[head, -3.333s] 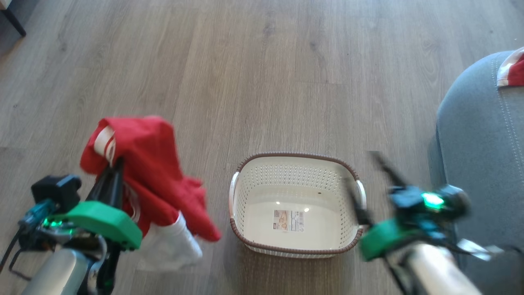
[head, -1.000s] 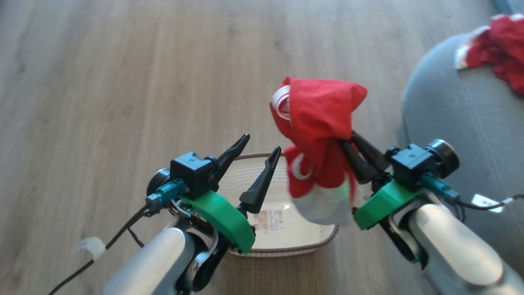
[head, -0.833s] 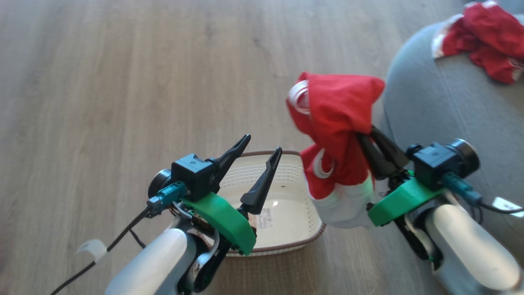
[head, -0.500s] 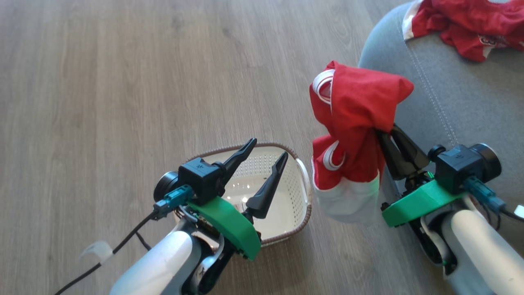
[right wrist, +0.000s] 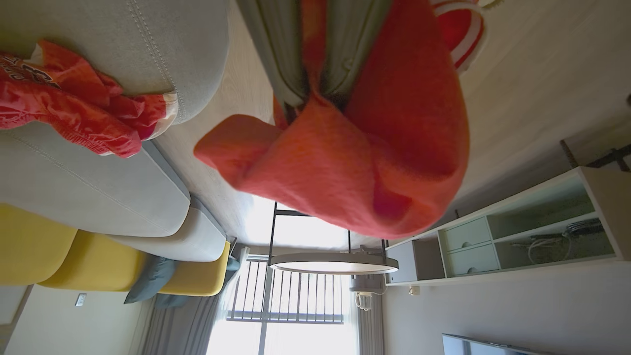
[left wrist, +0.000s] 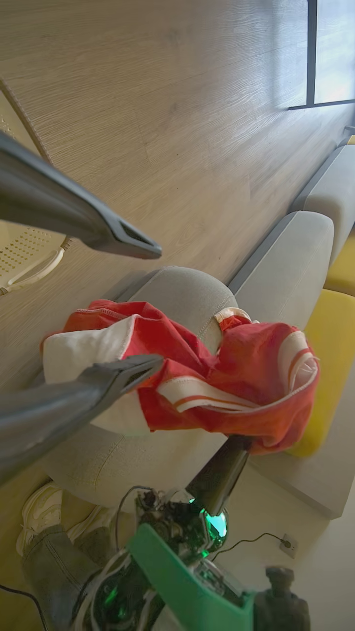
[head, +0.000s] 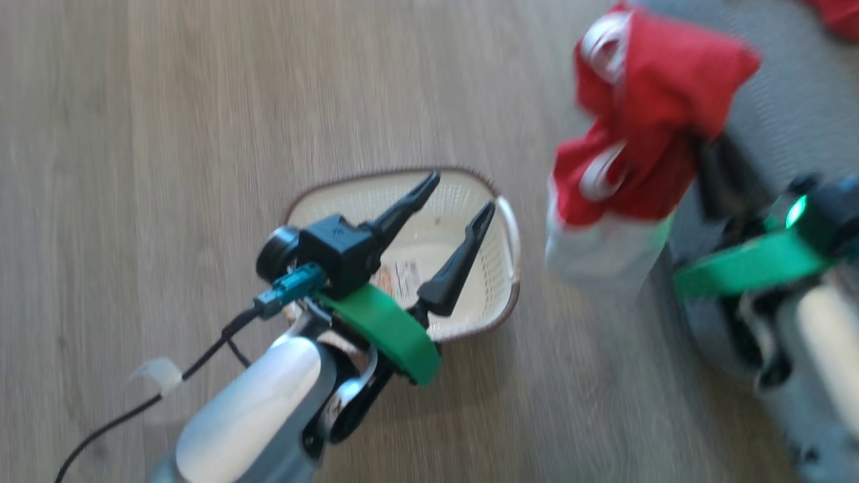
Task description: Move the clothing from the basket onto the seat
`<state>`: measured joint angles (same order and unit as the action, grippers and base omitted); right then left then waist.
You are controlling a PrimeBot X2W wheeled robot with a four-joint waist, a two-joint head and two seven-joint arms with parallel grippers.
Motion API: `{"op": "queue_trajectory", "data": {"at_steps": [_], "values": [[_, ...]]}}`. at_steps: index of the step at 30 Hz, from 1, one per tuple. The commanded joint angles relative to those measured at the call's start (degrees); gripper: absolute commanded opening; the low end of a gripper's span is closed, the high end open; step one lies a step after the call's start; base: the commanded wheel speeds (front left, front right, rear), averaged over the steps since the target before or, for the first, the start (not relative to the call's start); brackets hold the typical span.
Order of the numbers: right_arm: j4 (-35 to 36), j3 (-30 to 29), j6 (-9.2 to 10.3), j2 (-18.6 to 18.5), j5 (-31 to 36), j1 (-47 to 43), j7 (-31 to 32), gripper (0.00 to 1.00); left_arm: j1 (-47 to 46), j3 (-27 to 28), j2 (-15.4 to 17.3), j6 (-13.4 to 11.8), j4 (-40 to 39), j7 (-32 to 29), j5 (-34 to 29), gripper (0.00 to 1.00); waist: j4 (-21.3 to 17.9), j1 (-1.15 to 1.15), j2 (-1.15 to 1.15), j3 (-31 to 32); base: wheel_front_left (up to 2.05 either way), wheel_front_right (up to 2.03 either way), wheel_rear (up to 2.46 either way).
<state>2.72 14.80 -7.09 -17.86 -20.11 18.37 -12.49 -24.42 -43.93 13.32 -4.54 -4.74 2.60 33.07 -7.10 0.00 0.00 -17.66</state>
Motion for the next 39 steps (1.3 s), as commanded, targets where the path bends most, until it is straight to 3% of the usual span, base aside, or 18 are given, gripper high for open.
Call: {"op": "queue_trajectory", "data": {"at_steps": [1,4,10,15,23,26,33,39], "values": [[1.27,-0.93,-0.4,-0.32,-0.54,3.5,-0.55,0.0,-2.85,1.82,-0.18,0.18,-2.14,0.07,-0.72,1.0,1.79,0.0,0.0,-5.39,0.0,0.0,0.0],[-3.09,-4.35,-0.4,-1.52,0.26,11.54,-1.08,0.0,-6.3,1.69,-1.16,1.05,-1.79,0.49,-1.67,1.0,4.1,0.0,0.0,-11.49,0.0,0.0,0.0],[-8.53,-8.2,-0.4,-5.5,1.5,26.67,0.05,0.0,-10.19,1.63,-3.8,2.54,0.72,2.79,-1.83,1.0,8.05,0.0,0.0,-17.41,0.0,0.0,0.0],[-11.79,-12.3,-0.4,-10.26,-0.01,40.04,5.39,0.0,-11.6,1.81,-5.58,3.66,3.61,5.34,-1.15,1.0,10.92,0.0,0.0,-20.42,0.0,0.0,0.0],[-20.06,-25.33,-0.4,-19.79,-0.83,61.43,14.74,0.0,-11.49,2.92,-7.2,3.84,7.38,8.48,0.69,1.0,14.13,0.0,0.0,-24.13,0.0,0.0,0.0],[-23.03,-28.32,-0.4,-24.01,3.51,67.4,17.96,0.0,-11.23,2.93,-6.81,3.93,8.01,8.47,0.91,1.0,14.21,0.0,0.0,-25.82,0.0,0.0,0.0],[-29.05,-36.76,-0.4,-31.85,11.47,71.0,23.34,0.0,-11.45,2.69,-6.39,3.79,6.8,8.33,0.72,1.0,13.49,0.0,0.0,-30.11,0.0,0.0,0.0],[-32.24,-45.04,-0.4,-33.05,13.72,66.51,23.32,0.0,-11.93,3.07,-5.0,2.92,4.94,6.93,0.29,1.0,11.75,0.0,0.0,-33.88,0.0,0.0,0.0]]}}
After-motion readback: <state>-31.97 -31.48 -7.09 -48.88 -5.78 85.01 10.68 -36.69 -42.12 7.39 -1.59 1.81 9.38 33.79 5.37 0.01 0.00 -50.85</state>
